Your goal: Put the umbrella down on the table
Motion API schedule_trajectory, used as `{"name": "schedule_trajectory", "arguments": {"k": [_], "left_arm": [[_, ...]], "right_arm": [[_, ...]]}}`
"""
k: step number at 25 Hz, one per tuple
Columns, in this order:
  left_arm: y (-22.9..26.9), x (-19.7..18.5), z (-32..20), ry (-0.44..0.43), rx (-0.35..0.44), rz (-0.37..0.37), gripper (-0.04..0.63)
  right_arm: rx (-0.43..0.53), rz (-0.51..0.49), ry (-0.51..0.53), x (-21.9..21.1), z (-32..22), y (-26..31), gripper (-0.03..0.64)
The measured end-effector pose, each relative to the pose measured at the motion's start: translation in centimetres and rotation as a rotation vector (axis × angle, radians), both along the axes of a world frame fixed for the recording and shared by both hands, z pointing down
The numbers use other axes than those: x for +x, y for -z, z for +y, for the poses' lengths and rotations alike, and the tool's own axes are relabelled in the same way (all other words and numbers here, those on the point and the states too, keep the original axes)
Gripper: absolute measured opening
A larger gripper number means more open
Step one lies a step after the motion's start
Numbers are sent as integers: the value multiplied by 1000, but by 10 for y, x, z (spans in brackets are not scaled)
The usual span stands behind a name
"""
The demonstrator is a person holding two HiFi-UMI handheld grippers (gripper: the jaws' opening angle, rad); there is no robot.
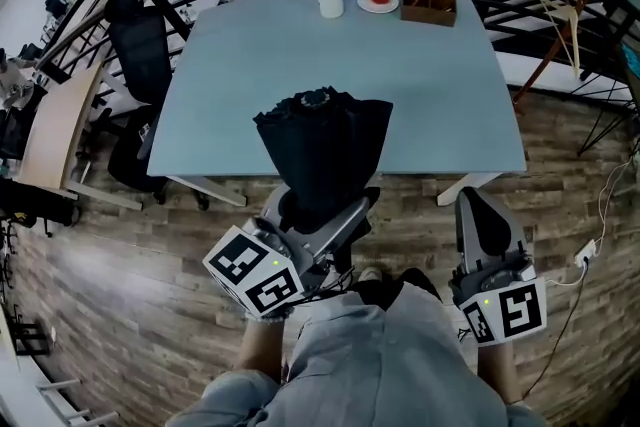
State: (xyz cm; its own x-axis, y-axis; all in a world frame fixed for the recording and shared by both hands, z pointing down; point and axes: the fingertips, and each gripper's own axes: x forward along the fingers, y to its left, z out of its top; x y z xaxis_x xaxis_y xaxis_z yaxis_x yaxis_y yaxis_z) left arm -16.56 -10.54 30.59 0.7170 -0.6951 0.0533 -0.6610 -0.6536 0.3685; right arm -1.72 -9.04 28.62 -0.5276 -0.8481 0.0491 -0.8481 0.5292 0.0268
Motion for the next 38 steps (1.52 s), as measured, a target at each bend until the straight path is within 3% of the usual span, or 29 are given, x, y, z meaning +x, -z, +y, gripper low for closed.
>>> {"name": "schedule_trajectory", "arguments": {"k": [12, 38], "left_arm": [[-3, -4, -20, -15, 0, 0, 281], [20, 15, -95, 100, 38, -42, 281]], "right_arm": [[-8, 7, -25, 0, -14, -4, 0], [34, -13, 73, 28, -108, 18, 0]]}}
